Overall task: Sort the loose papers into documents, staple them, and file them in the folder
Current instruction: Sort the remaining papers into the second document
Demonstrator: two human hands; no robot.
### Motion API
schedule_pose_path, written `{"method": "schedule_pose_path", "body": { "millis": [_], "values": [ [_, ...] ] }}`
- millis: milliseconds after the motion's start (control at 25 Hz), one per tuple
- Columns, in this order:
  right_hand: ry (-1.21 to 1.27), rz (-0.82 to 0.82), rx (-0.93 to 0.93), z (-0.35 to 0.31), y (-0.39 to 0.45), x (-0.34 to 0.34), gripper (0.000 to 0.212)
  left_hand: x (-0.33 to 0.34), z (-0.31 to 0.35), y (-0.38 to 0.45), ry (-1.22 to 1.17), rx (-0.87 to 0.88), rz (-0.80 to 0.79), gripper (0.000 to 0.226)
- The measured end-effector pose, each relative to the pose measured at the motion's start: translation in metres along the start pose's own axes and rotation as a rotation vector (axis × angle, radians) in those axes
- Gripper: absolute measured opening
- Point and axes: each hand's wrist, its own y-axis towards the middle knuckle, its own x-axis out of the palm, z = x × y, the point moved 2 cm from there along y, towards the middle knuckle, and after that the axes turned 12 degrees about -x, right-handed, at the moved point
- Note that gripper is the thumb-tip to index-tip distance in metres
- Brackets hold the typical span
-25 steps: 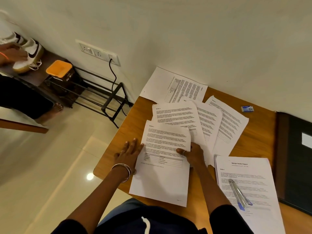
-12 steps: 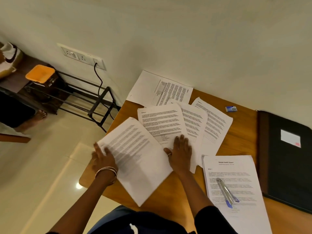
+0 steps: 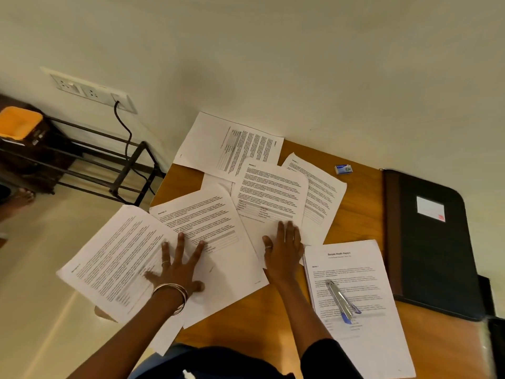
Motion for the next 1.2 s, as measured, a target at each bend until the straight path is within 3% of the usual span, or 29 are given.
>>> {"method": "schedule_pose_path", "body": {
  "millis": [120, 240, 360, 440, 520, 640, 760, 840, 880, 920, 1000, 1120, 1200],
  "values": [
    [-0.116, -0.092, -0.068, 0.019, -0.004, 0.01, 0.08, -0.003, -0.002, 0.002, 0.048, 0.02, 0.0, 0.118],
    [-0.041, -0.063, -0.107, 0.024, 0.003, 0.007, 0.071, -0.004, -0.003, 0.001, 0.121, 0.055, -0.001, 0.119],
    [0.15, 0.008, 0.255, 0.018, 0.021, -0.02, 0.094, -0.003, -0.005, 0.003, 0.132, 0.064, 0.009, 0.12],
    [0.088, -0.057, 0.402, 0.016, 0.035, -0.029, 0.1, -0.004, -0.004, 0.002, 0.137, 0.076, 0.015, 0.12],
    [0.146, -0.112, 0.506, 0.021, 0.047, -0.031, 0.084, -0.003, -0.003, 0.002, 0.134, 0.086, 0.016, 0.119],
    [0.493, 0.025, 0.651, 0.027, 0.064, -0.045, 0.028, -0.003, -0.003, 0.0, 0.126, 0.097, 0.034, 0.118],
    [0.408, 0.394, 0.432, 0.004, 0.065, -0.085, 0.012, -0.005, -0.003, 0.0, 0.144, 0.106, 0.062, 0.116],
    [0.353, 0.643, 0.126, -0.028, 0.054, -0.111, 0.011, -0.004, 0.001, -0.004, 0.147, 0.14, 0.083, 0.116],
    [0.359, 0.683, -0.036, -0.047, 0.047, -0.121, 0.012, -0.004, 0.004, -0.004, 0.113, 0.182, 0.126, 0.116],
    [0.393, 0.68, -0.178, -0.066, 0.038, -0.127, 0.013, -0.006, 0.007, -0.005, 0.025, 0.224, 0.179, 0.116],
    [0.618, 0.591, -0.311, -0.095, 0.028, -0.127, 0.012, -0.021, 0.01, -0.003, -0.462, 0.242, 0.209, 0.116],
    [0.955, 0.322, -0.153, -0.109, 0.025, -0.11, 0.024, -0.057, -0.001, 0.001, -1.521, 0.026, 0.059, 0.107],
    [0.97, 0.055, -0.017, -0.1, 0.024, -0.085, 0.029, -0.07, -0.023, 0.011, -1.834, -0.142, 0.039, 0.067]
  ]
}}
